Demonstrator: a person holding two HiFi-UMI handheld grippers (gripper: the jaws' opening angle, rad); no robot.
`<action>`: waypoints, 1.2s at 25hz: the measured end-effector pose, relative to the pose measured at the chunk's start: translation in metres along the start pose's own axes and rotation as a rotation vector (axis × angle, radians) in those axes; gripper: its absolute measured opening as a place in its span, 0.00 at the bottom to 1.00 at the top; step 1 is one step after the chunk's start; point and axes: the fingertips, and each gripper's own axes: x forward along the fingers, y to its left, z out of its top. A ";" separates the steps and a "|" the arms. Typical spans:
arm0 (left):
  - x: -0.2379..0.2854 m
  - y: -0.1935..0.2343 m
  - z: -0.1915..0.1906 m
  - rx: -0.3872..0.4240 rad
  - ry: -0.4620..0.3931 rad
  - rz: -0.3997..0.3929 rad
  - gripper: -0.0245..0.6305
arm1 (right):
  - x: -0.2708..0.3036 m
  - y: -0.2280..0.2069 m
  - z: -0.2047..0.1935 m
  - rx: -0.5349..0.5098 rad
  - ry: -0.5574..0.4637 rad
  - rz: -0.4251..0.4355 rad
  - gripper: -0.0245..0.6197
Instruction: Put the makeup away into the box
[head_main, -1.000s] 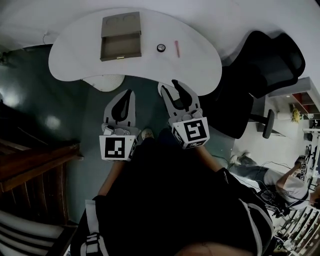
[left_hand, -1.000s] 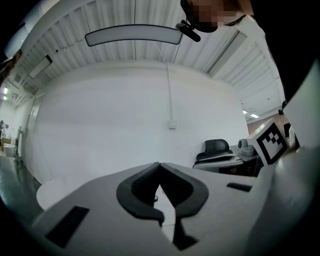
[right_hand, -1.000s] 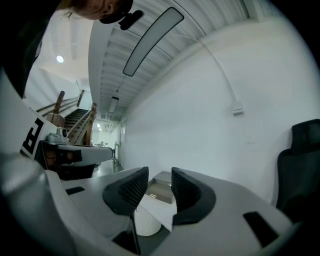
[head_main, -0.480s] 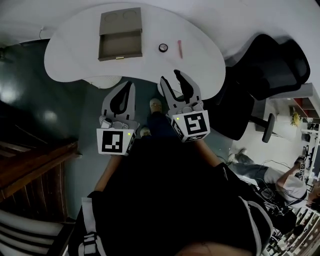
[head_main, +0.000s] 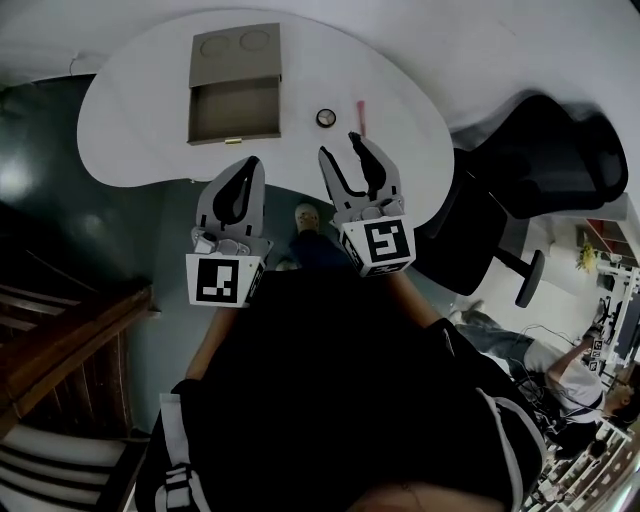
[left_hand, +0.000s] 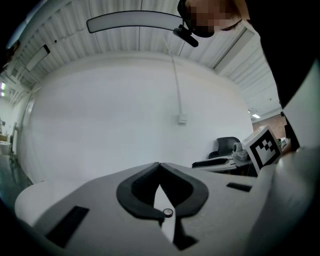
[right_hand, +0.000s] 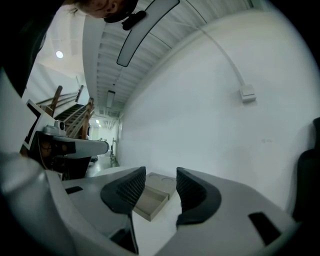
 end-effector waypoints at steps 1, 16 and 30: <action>0.007 0.003 0.002 0.001 -0.007 0.003 0.05 | 0.006 -0.004 -0.001 0.000 0.004 0.004 0.34; 0.095 0.025 -0.017 -0.044 0.029 0.039 0.05 | 0.082 -0.052 -0.048 0.034 0.117 0.094 0.38; 0.130 0.026 -0.099 -0.035 0.270 -0.103 0.05 | 0.117 -0.066 -0.160 0.103 0.363 0.016 0.40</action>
